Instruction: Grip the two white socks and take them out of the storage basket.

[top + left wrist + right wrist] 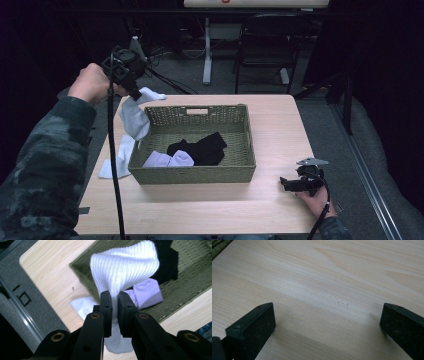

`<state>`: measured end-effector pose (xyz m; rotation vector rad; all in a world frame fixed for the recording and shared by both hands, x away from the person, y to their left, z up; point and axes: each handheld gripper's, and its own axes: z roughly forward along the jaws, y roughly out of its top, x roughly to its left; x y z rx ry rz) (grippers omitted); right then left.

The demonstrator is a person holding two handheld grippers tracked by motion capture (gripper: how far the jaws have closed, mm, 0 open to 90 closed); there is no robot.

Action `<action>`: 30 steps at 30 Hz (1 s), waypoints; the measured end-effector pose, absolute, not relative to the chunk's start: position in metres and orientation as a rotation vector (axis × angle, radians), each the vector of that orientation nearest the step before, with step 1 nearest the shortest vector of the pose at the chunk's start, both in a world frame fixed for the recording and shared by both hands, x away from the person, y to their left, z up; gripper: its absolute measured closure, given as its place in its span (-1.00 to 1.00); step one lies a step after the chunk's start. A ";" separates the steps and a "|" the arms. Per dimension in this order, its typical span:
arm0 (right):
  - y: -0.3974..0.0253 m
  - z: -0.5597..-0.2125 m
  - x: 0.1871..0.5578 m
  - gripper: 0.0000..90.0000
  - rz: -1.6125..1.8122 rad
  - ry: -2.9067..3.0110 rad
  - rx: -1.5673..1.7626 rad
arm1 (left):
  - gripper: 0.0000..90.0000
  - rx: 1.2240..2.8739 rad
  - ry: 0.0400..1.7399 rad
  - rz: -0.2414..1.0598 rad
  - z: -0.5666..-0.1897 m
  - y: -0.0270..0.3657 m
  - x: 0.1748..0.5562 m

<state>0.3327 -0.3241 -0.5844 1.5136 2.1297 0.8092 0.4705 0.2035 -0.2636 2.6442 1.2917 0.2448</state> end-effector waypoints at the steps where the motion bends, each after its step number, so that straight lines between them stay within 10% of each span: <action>1: -0.324 -0.584 0.333 -1.00 0.805 2.134 1.512 | 0.85 2.638 1.304 0.250 -0.263 0.210 0.469; 15: -0.324 -0.584 0.331 -1.00 0.798 2.126 1.520 | 0.85 2.529 1.550 0.273 -0.292 0.288 0.464; 30: -0.324 -0.584 0.332 -1.00 0.805 2.121 1.521 | 0.84 2.439 1.730 0.127 -0.408 0.322 0.475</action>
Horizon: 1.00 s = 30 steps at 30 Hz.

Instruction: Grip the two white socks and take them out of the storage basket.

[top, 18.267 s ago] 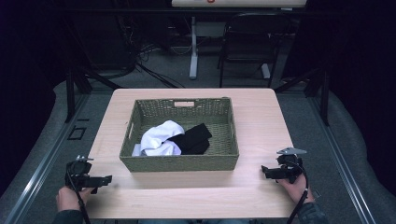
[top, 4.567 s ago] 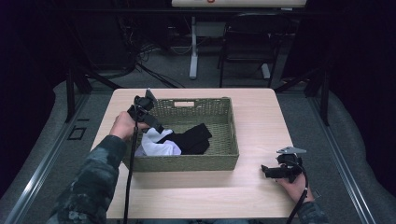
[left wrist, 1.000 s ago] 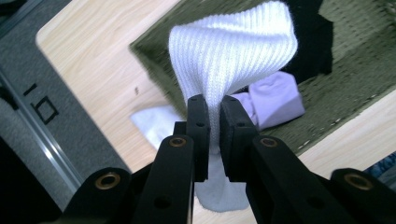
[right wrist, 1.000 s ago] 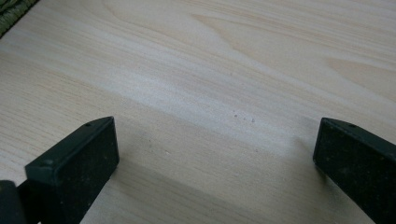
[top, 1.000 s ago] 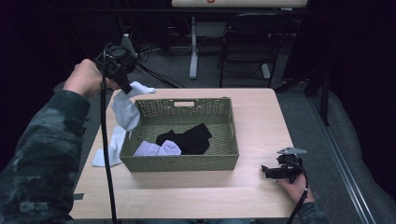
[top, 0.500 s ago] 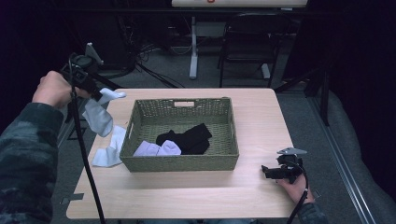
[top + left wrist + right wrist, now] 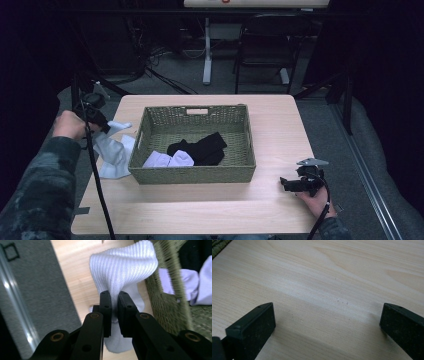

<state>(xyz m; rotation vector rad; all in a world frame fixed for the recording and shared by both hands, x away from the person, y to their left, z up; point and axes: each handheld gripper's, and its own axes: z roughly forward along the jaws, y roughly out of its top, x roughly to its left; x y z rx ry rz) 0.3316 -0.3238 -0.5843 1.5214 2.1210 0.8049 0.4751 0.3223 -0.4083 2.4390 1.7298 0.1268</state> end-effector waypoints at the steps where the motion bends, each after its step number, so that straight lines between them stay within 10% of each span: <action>1: -0.324 -0.584 0.332 -1.00 0.803 2.121 1.522 | 0.84 2.433 1.739 0.112 -0.417 0.323 0.475; 15: -0.324 -0.584 0.332 -1.00 0.810 2.118 1.522 | 0.73 2.346 1.826 -0.044 -0.500 0.337 0.476; 24: -0.324 -0.584 0.332 -1.00 0.811 2.119 1.522 | -0.40 2.309 1.805 0.086 -0.457 0.338 0.471; 30: -0.324 -0.584 0.331 -1.00 0.798 2.129 1.520 | -0.62 2.299 1.746 0.204 -0.401 0.336 0.467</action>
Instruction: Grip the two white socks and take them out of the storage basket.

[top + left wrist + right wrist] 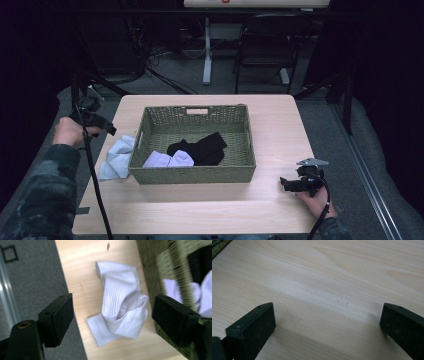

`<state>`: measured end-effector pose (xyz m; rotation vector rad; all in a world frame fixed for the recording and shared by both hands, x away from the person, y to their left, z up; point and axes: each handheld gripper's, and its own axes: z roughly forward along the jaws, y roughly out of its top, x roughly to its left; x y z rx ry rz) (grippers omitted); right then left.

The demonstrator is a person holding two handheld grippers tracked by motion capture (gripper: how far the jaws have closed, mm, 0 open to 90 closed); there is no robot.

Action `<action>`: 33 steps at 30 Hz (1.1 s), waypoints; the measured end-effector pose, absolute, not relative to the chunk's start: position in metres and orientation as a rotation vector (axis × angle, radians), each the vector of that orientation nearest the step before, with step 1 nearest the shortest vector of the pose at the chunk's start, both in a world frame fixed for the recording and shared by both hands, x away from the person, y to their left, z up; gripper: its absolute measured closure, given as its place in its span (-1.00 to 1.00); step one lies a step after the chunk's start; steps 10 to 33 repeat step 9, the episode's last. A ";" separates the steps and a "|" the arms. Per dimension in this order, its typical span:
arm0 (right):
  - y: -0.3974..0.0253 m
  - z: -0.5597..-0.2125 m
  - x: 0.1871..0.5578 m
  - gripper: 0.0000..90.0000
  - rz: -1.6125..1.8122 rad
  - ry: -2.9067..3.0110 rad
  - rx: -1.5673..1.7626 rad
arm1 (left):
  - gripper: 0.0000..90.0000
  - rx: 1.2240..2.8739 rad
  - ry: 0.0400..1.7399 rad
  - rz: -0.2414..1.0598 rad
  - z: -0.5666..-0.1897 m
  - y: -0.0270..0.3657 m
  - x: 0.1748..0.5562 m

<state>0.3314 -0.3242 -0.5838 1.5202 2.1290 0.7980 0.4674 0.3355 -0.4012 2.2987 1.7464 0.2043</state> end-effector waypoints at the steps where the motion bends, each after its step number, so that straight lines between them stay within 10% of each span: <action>1: -0.324 -0.584 0.331 -1.00 0.798 2.131 1.520 | -0.65 2.304 1.739 0.217 -0.393 0.335 0.467; 33: -0.324 -0.585 0.331 -1.00 0.808 2.120 1.519 | -0.76 2.295 1.705 0.277 -0.367 0.332 0.462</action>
